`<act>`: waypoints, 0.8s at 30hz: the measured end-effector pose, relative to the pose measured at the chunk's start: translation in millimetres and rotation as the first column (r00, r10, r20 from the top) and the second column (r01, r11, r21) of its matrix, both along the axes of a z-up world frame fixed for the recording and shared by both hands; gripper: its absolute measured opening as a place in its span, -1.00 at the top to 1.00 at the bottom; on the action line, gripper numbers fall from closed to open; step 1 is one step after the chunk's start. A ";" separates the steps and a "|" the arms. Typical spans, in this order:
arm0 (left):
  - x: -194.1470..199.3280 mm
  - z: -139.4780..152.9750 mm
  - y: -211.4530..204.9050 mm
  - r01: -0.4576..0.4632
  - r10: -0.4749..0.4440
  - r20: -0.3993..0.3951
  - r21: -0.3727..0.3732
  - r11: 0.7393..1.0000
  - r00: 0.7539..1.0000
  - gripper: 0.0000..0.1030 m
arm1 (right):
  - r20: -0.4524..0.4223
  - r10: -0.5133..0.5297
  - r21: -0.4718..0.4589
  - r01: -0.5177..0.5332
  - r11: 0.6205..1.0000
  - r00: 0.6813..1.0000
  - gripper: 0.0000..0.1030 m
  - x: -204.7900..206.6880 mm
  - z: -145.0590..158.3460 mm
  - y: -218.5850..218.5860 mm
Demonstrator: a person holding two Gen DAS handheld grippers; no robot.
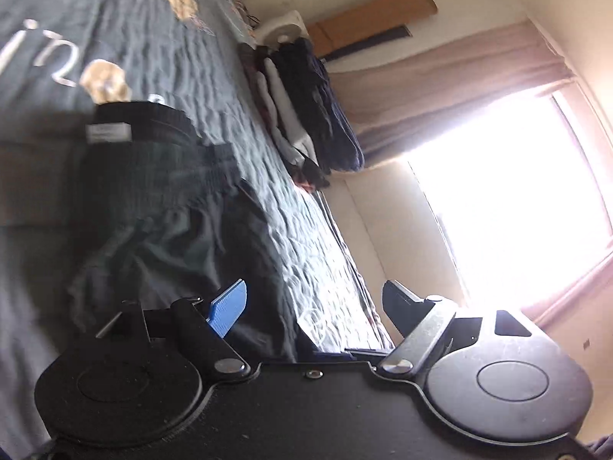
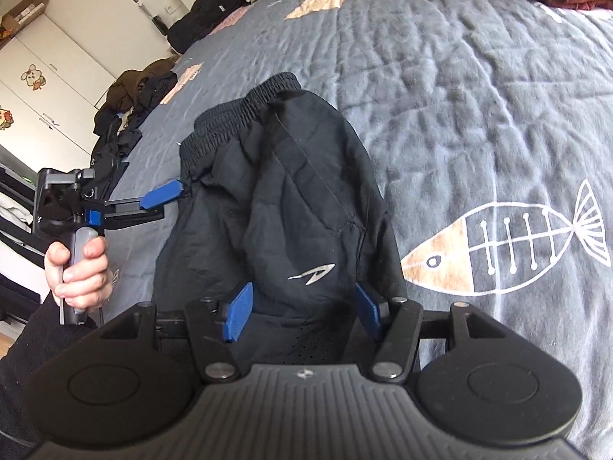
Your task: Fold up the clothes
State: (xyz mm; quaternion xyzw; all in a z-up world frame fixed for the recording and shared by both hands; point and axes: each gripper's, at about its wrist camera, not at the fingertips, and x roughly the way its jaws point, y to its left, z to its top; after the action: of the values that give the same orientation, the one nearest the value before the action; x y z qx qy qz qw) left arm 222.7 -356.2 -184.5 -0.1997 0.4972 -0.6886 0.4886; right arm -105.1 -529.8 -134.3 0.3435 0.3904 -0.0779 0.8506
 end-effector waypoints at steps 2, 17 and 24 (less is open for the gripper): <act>-13.2 -5.7 -19.8 0.038 -0.038 -0.011 0.014 0.999 0.999 -0.50 | 0.018 0.001 -0.003 -0.001 1.000 1.000 -0.12 -2.3 5.9 0.0; 24.9 -26.6 -64.9 -0.105 0.089 0.103 0.158 0.982 0.991 0.05 | 0.102 -0.038 0.019 0.036 0.999 0.994 -0.13 -11.4 19.2 -15.0; 67.3 -16.9 -70.5 -0.191 0.177 0.091 0.180 0.965 0.980 0.05 | 0.127 -0.018 0.039 0.013 0.999 0.992 -0.13 -10.3 20.4 -8.5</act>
State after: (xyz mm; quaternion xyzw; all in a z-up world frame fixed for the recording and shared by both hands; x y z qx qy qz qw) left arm 289.9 -426.7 -201.3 -0.1726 0.5206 -0.5971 0.5853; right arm -115.4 -538.3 -113.9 0.3669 0.3340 -0.0548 0.8665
